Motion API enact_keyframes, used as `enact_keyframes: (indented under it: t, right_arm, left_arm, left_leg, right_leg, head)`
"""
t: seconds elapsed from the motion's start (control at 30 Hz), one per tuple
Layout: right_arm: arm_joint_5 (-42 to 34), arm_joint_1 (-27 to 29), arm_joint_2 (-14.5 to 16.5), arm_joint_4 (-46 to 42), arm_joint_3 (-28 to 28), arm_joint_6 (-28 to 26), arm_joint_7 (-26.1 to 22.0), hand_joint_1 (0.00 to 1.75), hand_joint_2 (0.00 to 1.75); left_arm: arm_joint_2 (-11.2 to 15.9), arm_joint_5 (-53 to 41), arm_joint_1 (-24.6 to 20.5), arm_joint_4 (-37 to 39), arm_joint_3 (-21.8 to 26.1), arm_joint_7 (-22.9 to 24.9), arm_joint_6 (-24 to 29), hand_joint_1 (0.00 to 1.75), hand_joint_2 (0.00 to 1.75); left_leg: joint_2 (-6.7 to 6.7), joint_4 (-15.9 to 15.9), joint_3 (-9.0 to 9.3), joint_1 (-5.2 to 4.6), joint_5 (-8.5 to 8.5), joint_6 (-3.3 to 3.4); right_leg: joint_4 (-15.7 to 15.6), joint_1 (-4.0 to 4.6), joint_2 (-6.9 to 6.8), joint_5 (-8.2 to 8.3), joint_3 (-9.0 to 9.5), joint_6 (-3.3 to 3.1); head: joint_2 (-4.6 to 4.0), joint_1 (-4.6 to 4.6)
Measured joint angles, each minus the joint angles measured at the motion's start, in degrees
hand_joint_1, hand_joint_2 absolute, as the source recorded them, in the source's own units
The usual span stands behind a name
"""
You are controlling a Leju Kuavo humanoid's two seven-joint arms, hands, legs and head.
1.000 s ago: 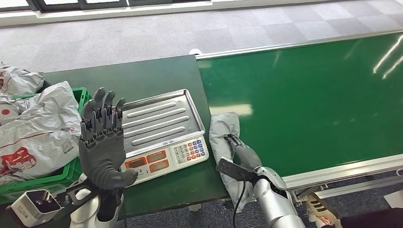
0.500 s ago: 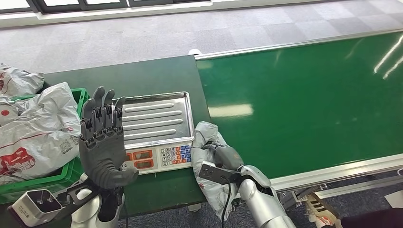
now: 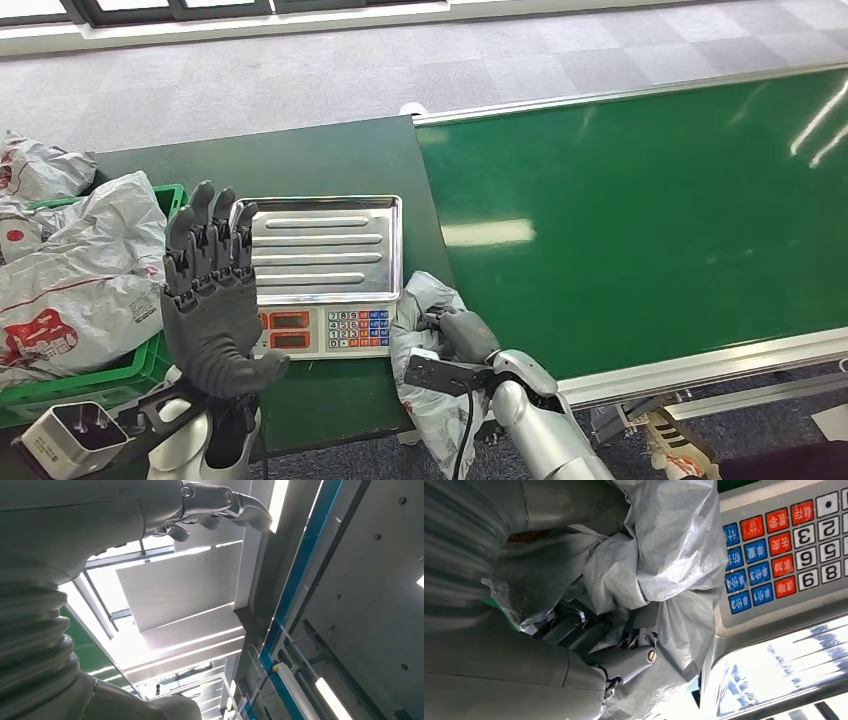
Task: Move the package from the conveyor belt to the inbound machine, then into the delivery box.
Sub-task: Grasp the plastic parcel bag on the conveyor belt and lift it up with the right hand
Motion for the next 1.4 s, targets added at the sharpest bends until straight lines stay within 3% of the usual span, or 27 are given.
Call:
enact_keyframes:
  t: [0.13, 0.23, 0.43, 0.53, 0.7, 0.77, 0.9, 1.07, 1.2, 1.4]
  right_arm:
    - [-0.7, 0.3, 0.0, -0.7, 0.6, -1.6, -0.2, 1.75, 1.75]
    - [-5.0, 2.6, 0.1, -5.7, 0.7, -5.7, -1.5, 1.75, 1.75]
    - [-18.1, 9.8, 1.0, -33.1, 1.9, -14.2, -1.3, 1.75, 1.75]
    - [-17.9, 11.7, 1.2, -41.9, 2.3, -17.2, -1.5, 1.75, 1.75]
    - [-11.9, 14.8, 1.7, -53.8, 3.4, -35.9, -2.0, 1.75, 1.75]
    - [-9.9, 15.6, 1.9, -57.8, 4.2, -41.0, -1.5, 1.75, 1.75]
    - [-10.4, 16.6, 2.5, -63.2, 4.9, -44.0, -3.8, 1.75, 1.75]
    - [-14.3, 16.0, 2.6, -64.7, 5.3, -42.7, -3.2, 1.75, 1.75]
    - [-12.5, 6.7, 3.1, -52.4, 7.7, -37.5, 6.7, 1.75, 1.75]
    - [-11.8, -0.9, 4.4, -39.8, 9.0, -37.6, 8.5, 1.75, 1.75]
  left_arm:
    - [0.0, 0.0, 0.2, -0.2, 0.0, 0.0, 0.6, 0.0, 1.75]
    - [0.1, -0.1, 0.8, -0.8, 0.0, 0.0, 1.7, 0.0, 1.75]
    - [0.2, 0.0, 1.8, -1.4, 0.0, 0.0, 2.7, 0.0, 1.75]
    - [0.2, 0.0, 1.8, -1.4, -0.1, 0.0, 2.7, 0.0, 1.75]
    - [0.2, 0.0, 1.7, -1.2, -0.9, 0.0, 2.8, 0.0, 1.75]
    - [0.2, -0.1, 1.6, -0.9, -1.2, 0.0, 3.1, 0.0, 1.75]
    - [0.2, -0.1, 1.4, -0.5, -2.1, 0.0, 3.9, 0.0, 1.75]
    - [0.2, 0.2, 1.1, 0.2, -2.9, 0.0, 3.9, 0.0, 1.75]
    - [0.3, 0.8, 0.3, 0.8, -4.4, 0.0, 3.9, 0.0, 1.75]
    - [0.3, 0.9, 0.0, 1.5, -5.4, 0.0, 3.9, 0.0, 1.75]
  left_leg:
    - [-0.01, 0.0, -0.01, 0.0, 0.0, 0.0]
    - [-0.15, 0.0, -0.02, 0.0, 0.03, 0.01]
    - [-0.75, 0.0, -0.02, -0.1, 0.24, 0.07]
    - [-0.8, 0.0, -0.04, -0.19, 0.23, 0.12]
    - [-0.93, 0.0, -0.09, -0.32, 0.28, 0.24]
    - [-0.92, 0.0, -0.09, -0.33, 0.28, 0.25]
    - [-0.92, 0.0, -0.21, -0.33, 0.27, 0.26]
    - [-0.9, 0.0, -0.56, -0.32, 0.22, 0.3]
    - [-0.66, 0.0, -0.44, -0.32, 0.39, 0.34]
    - [-1.35, 0.0, -0.39, -0.32, 0.81, 0.3]
  right_leg:
    - [0.0, 0.0, -0.01, 0.0, -0.01, 0.0]
    - [0.0, 0.0, -0.14, 0.0, -0.04, 0.0]
    - [0.0, 0.03, -0.68, -0.01, -0.27, 0.02]
    - [0.0, 0.01, -0.76, -0.04, -0.24, 0.07]
    - [0.0, -0.08, -0.94, -0.05, -0.24, 0.11]
    - [0.0, -0.09, -0.95, -0.05, -0.23, 0.11]
    - [0.0, -0.09, -0.95, -0.04, -0.21, 0.12]
    - [0.0, -0.09, -0.95, -0.06, -0.14, 0.15]
    - [0.0, -0.08, -0.71, 0.12, -0.28, 0.14]
    - [0.0, -0.07, -1.21, 0.25, -0.35, 0.23]
  head:
    - [0.0, 0.01]
    - [0.0, 0.0]
    - [0.0, 0.0]
    - [0.0, 0.01]
    - [0.0, 0.01]
    - [0.0, 0.01]
    - [0.0, 0.01]
    - [0.0, 0.02]
    - [0.0, -0.01]
    - [0.0, 0.0]
